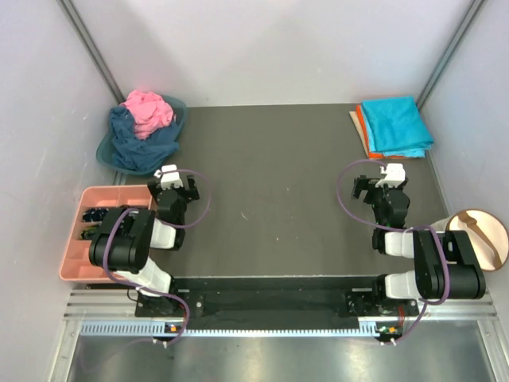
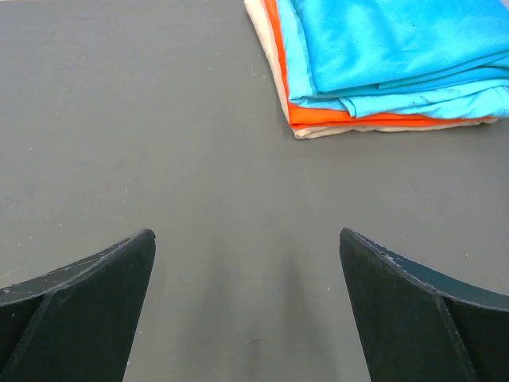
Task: Fold and stack the t-shirts
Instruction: Grab crumpled tshirt from bin with the left arm
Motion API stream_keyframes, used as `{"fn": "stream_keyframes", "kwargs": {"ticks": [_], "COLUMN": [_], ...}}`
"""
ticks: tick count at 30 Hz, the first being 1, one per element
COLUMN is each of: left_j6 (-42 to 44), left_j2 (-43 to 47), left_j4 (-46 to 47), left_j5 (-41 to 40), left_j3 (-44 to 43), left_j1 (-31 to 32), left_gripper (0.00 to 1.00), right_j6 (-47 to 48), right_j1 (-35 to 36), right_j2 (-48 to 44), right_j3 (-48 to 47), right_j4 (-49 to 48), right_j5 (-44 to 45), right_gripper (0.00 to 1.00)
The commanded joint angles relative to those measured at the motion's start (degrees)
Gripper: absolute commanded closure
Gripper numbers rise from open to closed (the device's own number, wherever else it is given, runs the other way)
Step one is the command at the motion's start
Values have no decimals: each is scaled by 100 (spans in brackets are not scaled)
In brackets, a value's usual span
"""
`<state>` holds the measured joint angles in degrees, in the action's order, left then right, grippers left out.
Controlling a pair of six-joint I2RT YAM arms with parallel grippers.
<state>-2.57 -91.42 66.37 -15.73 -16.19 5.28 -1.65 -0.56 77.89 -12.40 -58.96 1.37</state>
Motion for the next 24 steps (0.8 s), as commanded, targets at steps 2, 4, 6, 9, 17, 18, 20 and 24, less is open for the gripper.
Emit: {"fn": "stream_keyframes", "kwargs": {"ticks": [2, 4, 6, 9, 17, 18, 20, 24], "left_j6": [46, 37, 37, 37, 28, 28, 37, 37], "left_j2": [-8, -8, -8, -8, 1, 1, 1, 10], "left_j4": [254, 254, 254, 254, 236, 245, 245, 254], "left_j5": [-9, -9, -9, -9, 8, 8, 8, -18], "left_j3": [-7, -7, -7, -7, -16, -16, -16, 19], "left_j1": [-27, -27, -27, -27, -36, -36, -36, -36], "left_gripper": [1, 1, 1, 1, 1, 1, 1, 1], "right_j6": [7, 7, 16, 7, 7, -11, -2, 42], "right_j1": [-76, -76, -67, -76, -67, -67, -76, 2], "right_j2": [-2, -2, -2, 7, -2, -2, -10, -19], "right_j3": [45, 36, 45, 45, 36, 36, 36, 54], "right_j4": [-265, -256, -256, -265, -265, -265, -248, -282], "right_j5": [-58, -66, -66, -66, -66, -84, -75, 265], "right_gripper": [1, 1, 1, 1, 1, 1, 1, 1]}}
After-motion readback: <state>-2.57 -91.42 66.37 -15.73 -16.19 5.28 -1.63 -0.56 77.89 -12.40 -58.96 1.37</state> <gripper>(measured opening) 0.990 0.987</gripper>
